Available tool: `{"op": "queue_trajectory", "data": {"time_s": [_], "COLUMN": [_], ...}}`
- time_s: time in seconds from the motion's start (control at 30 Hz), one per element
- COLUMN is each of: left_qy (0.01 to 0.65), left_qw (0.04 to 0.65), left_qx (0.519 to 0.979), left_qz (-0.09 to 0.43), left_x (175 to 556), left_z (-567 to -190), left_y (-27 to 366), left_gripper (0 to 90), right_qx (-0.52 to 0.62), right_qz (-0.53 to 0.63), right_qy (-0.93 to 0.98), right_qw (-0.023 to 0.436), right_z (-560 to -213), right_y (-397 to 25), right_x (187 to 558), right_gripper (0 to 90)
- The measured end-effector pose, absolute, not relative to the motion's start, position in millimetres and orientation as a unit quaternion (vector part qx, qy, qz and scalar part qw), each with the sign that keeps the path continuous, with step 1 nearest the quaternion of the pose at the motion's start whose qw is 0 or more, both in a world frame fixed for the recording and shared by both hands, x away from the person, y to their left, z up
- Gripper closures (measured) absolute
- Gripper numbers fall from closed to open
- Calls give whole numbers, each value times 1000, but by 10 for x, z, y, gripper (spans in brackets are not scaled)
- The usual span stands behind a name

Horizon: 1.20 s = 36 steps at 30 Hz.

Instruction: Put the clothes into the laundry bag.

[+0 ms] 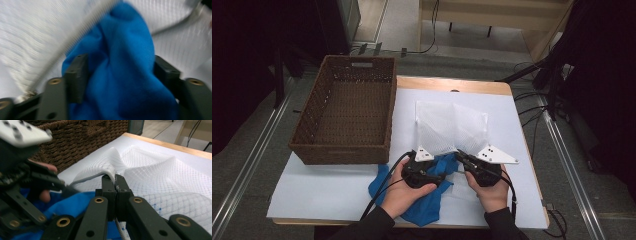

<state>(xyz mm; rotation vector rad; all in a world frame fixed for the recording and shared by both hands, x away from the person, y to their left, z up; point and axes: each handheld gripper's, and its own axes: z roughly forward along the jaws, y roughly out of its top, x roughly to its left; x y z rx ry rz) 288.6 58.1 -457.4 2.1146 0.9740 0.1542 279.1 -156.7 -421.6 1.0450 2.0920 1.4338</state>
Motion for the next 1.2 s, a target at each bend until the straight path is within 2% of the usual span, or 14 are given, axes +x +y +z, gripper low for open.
{"op": "queue_trajectory", "data": {"time_s": [0.03, 0.17, 0.2, 0.43, 0.67, 0.87, 0.97, 1.07, 1.2], "left_qy": [375, 357, 350, 322, 407, 437, 448, 429, 409], "left_qw": [389, 389, 392, 423, 452, 474, 467, 470, 471], "left_qx": [839, 846, 848, 847, 792, 756, 757, 769, 779], "left_qz": [65, 66, 64, 28, 58, 111, 89, 60, 63], "left_x": [2870, 2837, 2827, 2795, 2999, 3026, 3098, 3075, 2967], "left_z": [-4592, -4568, -4552, -4466, -4460, -4446, -4540, -4562, -4436], "left_y": [563, 529, 522, 391, 407, 401, 388, 389, 472], "left_gripper": [443, 725, 764, 786, 783, 783, 757, 601, 361], "right_qx": [373, 372, 372, 368, 368, 366, 368, 369, 373], "right_qz": [512, 512, 512, 514, 520, 523, 523, 523, 522], "right_qy": [748, 749, 749, 750, 746, 744, 743, 743, 741], "right_qw": [198, 197, 196, 197, 197, 197, 196, 197, 198], "right_z": [-4217, -4223, -4224, -4219, -4191, -4184, -4183, -4188, -4195], "right_y": [-1564, -1560, -1558, -1538, -1540, -1558, -1566, -1581, -1612], "right_x": [2790, 2792, 2791, 2782, 2753, 2757, 2756, 2760, 2769], "right_gripper": [899, 899, 899, 899, 899, 899, 899, 899, 899]}}
